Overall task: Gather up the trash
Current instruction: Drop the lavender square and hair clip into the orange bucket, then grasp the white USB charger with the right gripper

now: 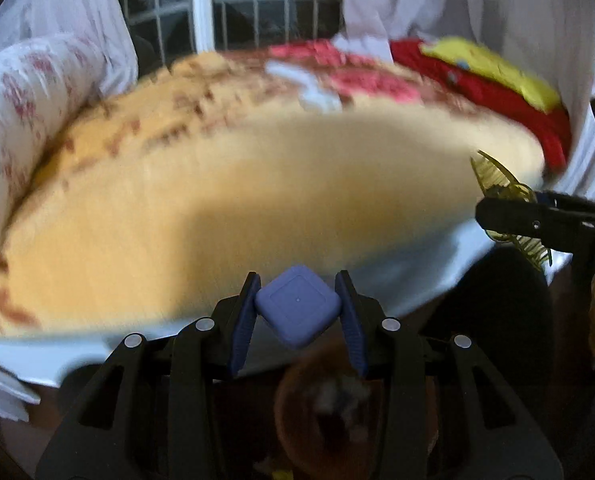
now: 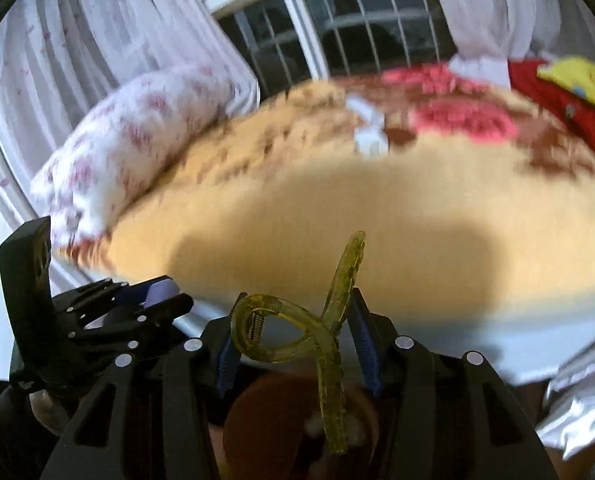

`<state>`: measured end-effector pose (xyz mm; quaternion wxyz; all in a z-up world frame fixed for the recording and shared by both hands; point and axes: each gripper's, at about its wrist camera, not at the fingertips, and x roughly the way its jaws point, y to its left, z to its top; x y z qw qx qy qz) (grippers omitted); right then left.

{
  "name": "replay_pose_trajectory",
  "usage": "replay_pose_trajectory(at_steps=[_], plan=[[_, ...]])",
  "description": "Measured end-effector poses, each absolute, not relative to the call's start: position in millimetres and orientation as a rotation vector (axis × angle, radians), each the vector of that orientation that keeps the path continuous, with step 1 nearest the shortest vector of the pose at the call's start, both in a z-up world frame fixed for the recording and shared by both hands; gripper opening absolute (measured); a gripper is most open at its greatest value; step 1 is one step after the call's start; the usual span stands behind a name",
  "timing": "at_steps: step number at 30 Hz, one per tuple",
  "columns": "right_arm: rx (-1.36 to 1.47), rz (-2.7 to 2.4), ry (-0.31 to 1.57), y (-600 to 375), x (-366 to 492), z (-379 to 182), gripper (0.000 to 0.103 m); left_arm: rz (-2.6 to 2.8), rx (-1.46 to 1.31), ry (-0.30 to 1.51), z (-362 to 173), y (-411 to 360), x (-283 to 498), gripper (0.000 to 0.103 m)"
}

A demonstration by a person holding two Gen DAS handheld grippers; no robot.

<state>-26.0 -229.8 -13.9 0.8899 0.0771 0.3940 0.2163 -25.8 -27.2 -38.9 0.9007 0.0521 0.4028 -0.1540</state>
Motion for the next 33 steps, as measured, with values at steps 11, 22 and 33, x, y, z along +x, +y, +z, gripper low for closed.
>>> replay_pose_trajectory(at_steps=[11,22,33], plan=[[0.18,0.423,1.118,-219.3,-46.9,-105.4,0.049,-0.328,0.079,1.103,-109.0,-38.9,-25.9,0.038],[0.193,0.411,1.192,-211.3,-44.9,-125.0,0.06,-0.292,0.06,1.17,-125.1,-30.0,-22.0,0.074],[0.205,0.39,1.139,-220.8,-47.1,-106.7,0.063,-0.282,0.059,1.184,-130.5,-30.5,-20.7,0.074]])
